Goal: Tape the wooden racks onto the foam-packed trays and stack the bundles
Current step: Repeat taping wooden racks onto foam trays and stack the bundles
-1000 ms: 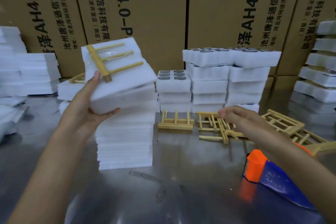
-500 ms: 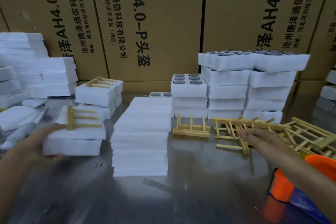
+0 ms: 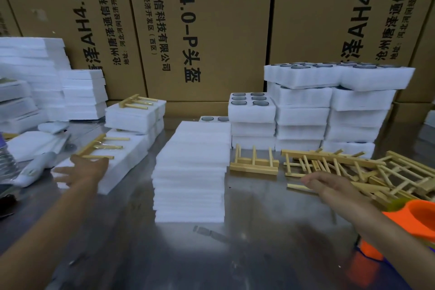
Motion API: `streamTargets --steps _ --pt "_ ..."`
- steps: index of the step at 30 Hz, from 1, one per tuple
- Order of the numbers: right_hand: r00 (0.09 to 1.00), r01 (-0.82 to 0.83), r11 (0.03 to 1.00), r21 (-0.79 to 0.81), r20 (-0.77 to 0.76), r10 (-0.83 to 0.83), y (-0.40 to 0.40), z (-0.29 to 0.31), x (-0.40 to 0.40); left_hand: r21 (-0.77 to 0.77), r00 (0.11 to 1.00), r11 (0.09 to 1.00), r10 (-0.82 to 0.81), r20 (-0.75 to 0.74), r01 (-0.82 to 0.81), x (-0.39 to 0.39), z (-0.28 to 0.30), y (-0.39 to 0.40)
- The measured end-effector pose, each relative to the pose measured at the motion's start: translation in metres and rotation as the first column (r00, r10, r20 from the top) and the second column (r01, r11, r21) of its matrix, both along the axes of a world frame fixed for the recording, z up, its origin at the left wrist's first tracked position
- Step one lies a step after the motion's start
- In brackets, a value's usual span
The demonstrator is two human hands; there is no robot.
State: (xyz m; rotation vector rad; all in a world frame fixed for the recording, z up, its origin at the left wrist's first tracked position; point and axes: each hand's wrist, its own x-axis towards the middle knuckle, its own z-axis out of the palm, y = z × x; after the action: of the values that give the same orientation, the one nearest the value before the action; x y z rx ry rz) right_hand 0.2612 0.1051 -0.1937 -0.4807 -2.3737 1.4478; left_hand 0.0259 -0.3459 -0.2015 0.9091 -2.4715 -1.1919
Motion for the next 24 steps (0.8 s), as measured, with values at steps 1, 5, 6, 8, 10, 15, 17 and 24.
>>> streamTargets --steps 1,5,6,8,10,15,17,24 --pt "1.0 -0.003 1.0 0.016 -0.004 0.003 -0.002 -0.002 -0.001 -0.05 0.999 0.999 -0.024 -0.04 0.022 0.003 0.004 0.01" --pt "0.998 -0.063 0.99 0.128 0.026 0.061 -0.012 -0.018 -0.006 -0.184 0.952 0.958 -0.25 -0.175 0.218 0.013 0.034 0.058" --pt "0.993 -0.109 0.982 0.156 0.062 0.101 -0.014 -0.025 -0.007 -0.19 0.925 0.944 -0.31 -0.221 0.27 0.014 0.044 0.07" --pt "0.973 -0.213 0.96 0.184 0.125 0.192 -0.019 -0.037 -0.009 -0.263 0.849 0.897 -0.427 -0.313 0.355 0.022 0.071 0.101" --pt "0.95 -0.295 0.924 0.242 0.177 0.257 -0.026 -0.048 -0.012 -0.333 0.745 0.834 -0.545 -0.384 0.439 0.031 0.098 0.134" --pt "0.978 -0.157 0.827 0.54 -0.031 0.206 -0.042 -0.078 -0.019 -0.526 0.533 0.466 -0.846 -0.028 0.711 0.042 0.148 0.242" --pt "0.967 -0.123 0.804 0.582 -0.11 0.228 -0.042 -0.083 -0.019 -0.578 0.49 0.304 -0.85 0.194 0.757 0.033 0.15 0.284" --pt "0.963 -0.109 0.888 0.446 -0.174 0.206 -0.033 -0.083 -0.024 -0.563 0.5 0.219 -0.762 0.411 0.797 -0.025 0.129 0.369"
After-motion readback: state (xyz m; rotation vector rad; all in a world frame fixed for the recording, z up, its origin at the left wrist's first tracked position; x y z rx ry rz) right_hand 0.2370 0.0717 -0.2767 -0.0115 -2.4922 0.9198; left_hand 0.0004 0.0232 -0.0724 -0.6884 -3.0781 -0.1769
